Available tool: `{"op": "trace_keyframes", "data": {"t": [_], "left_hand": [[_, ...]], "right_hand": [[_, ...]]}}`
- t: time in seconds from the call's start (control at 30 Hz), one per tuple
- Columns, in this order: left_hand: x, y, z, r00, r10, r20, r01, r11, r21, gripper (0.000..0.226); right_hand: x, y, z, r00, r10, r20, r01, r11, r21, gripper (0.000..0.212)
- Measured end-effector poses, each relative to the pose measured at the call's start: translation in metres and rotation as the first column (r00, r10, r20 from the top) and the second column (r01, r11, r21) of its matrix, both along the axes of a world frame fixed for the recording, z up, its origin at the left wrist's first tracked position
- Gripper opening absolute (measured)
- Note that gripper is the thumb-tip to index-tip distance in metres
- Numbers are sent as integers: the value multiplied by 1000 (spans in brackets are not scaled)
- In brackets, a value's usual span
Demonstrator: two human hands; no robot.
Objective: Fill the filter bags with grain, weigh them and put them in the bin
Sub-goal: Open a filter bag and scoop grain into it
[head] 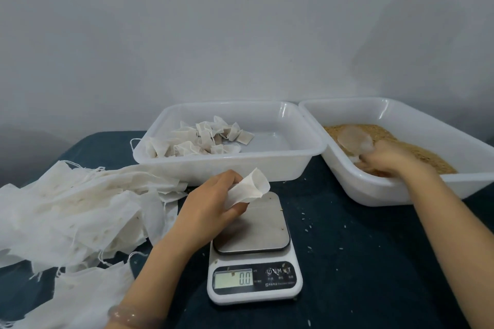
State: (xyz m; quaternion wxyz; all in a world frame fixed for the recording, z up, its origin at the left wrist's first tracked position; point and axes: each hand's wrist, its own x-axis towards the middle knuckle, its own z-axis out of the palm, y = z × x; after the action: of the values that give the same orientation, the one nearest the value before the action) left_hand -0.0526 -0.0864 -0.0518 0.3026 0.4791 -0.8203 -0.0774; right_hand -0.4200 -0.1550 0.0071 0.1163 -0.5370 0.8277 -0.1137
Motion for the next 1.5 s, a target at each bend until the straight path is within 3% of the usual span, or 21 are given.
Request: {"op": "trace_keyframes", "data": {"t": [0.23, 0.37, 0.53, 0.7, 0.8, 0.87, 1.03, 1.17, 1.27, 1.3, 1.33, 1.4, 1.5], "left_hand": [[2, -1, -2, 1000, -1, 0, 1, 1000, -11, 22], [3, -2, -2, 1000, -1, 5, 1, 1000, -9, 25], [3, -1, -1, 1000, -8, 7, 8, 1000, -9, 25], [2, -1, 0, 1000, -9, 12, 9, 1000, -26, 26], [1, 1, 1, 999, -17, 27, 18, 1000, -18, 25], [1, 1, 1, 999, -21, 25, 22, 1000, -17, 24], [3, 1, 2, 1000, -11, 14, 11, 1000, -14, 25], [2, 2, 2, 1000, -18, 20, 18, 1000, -6, 24], [1, 3, 3, 1000, -17, 13, 18, 1000, -7, 23], [1, 3, 3, 1000, -16, 14, 16, 1000, -10, 23], [1, 3, 3, 1000, -14, 19, 15, 1000, -11, 23], [0, 3, 4, 1000, -12, 29, 13, 1000, -10, 23], [1, 5, 5, 1000, -13, 23, 13, 1000, -3, 23]], "right_hand": [[-18, 10, 12, 947, -218, -237, 228, 974, 15, 39], [-28, 14, 15, 889, -249, -385, 303, 949, 86, 43], [-24, 21, 16, 902, -190, -387, 294, 928, 229, 41], [-8, 22, 18, 943, -21, -333, 128, 944, 303, 66], [8, 20, 25, 957, 130, -258, -37, 941, 337, 47], [14, 22, 32, 975, 134, -176, -76, 951, 300, 43], [4, 26, 43, 941, -34, -336, 88, 985, 146, 36], [3, 34, 40, 921, -19, -388, 132, 955, 266, 45], [9, 30, 33, 951, 102, -293, -3, 947, 322, 36], [13, 28, 32, 964, 127, -232, -52, 952, 303, 21], [19, 28, 32, 980, 126, -156, -82, 961, 264, 20], [25, 25, 30, 996, 89, -10, -86, 980, 182, 36], [21, 25, 24, 985, 39, 170, -58, 992, 113, 36]]}}
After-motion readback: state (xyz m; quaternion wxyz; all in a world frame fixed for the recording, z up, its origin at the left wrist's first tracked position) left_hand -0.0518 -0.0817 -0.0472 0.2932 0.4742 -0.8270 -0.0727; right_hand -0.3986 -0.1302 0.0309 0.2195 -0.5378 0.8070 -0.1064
